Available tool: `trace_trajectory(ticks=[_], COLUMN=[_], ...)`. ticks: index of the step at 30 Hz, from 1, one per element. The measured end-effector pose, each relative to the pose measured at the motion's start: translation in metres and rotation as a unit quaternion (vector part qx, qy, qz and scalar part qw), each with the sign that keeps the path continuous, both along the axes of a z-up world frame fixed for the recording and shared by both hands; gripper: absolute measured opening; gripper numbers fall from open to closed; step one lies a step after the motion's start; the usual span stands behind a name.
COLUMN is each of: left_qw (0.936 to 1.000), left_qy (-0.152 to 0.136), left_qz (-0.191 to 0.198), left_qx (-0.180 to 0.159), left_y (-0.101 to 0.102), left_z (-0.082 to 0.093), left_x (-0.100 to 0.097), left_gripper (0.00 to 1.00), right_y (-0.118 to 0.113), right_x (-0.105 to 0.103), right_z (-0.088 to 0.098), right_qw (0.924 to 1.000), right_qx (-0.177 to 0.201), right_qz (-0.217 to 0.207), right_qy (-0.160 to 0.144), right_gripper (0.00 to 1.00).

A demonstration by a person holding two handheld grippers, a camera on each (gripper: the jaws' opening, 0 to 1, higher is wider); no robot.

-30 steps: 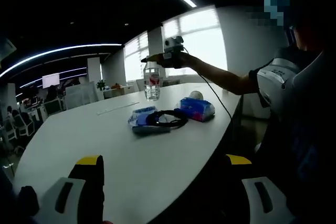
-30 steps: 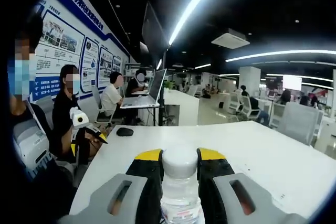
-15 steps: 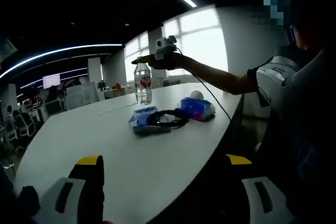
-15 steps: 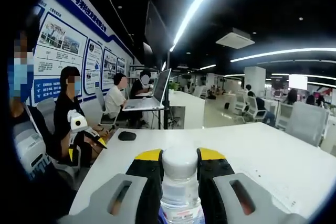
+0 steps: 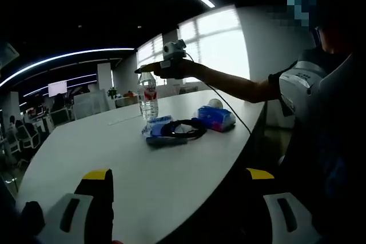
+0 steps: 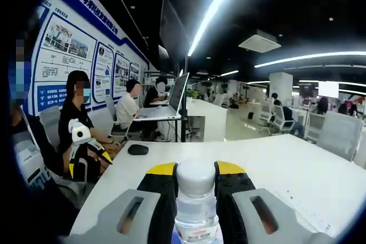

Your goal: Arrange the tabletop items into an orderly group along one side of the table until the central work area is clear of visible clutter.

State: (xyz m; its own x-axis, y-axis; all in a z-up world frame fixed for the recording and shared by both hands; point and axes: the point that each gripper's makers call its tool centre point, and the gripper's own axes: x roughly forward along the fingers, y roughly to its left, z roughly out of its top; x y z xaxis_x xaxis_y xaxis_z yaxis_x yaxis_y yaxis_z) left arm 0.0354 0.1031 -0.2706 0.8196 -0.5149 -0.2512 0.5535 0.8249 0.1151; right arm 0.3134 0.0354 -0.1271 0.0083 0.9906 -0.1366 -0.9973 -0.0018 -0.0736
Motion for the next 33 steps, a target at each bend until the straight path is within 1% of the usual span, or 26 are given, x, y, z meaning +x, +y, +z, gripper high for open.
trace_trajectory(ticks=[6, 14, 23, 25, 26, 27, 32, 33], left_qw=[1.0000, 1.0000, 1.0000, 1.0000, 1.0000, 1.0000, 0.9999, 0.9999], left_qy=[-0.002, -0.001, -0.002, -0.002, -0.002, -0.002, 0.000, 0.000], left_qz=[0.002, 0.009, 0.006, 0.007, 0.008, 0.009, 0.014, 0.014], left_qx=[0.002, 0.001, 0.002, 0.002, 0.002, 0.002, 0.001, 0.001], left_y=[0.001, 0.005, 0.004, 0.004, 0.004, 0.005, 0.008, 0.008], left_z=[0.001, 0.000, 0.000, 0.001, 0.000, 0.000, -0.001, -0.001], left_x=[-0.004, -0.006, -0.006, -0.007, -0.008, -0.008, -0.009, -0.009], left_gripper=[0.93, 0.93, 0.93, 0.93, 0.93, 0.93, 0.93, 0.93], right_y=[0.016, 0.039, 0.061, 0.066, 0.069, 0.071, 0.082, 0.085], right_x=[-0.006, -0.006, -0.007, -0.009, -0.015, -0.016, -0.020, -0.018], right_z=[-0.008, -0.011, -0.016, -0.019, -0.022, -0.024, -0.033, -0.031], right_qw=[0.9999, 0.9999, 0.9999, 0.9998, 0.9998, 0.9998, 0.9997, 0.9997], right_qx=[-0.005, -0.006, -0.001, -0.001, 0.001, 0.002, -0.004, -0.003], right_qz=[0.010, 0.010, 0.012, 0.013, 0.012, 0.011, 0.006, 0.005], right_qy=[0.004, 0.002, 0.011, 0.016, 0.018, 0.019, 0.022, 0.024], right_gripper=[0.21, 0.21, 0.21, 0.21, 0.21, 0.21, 0.21, 0.21])
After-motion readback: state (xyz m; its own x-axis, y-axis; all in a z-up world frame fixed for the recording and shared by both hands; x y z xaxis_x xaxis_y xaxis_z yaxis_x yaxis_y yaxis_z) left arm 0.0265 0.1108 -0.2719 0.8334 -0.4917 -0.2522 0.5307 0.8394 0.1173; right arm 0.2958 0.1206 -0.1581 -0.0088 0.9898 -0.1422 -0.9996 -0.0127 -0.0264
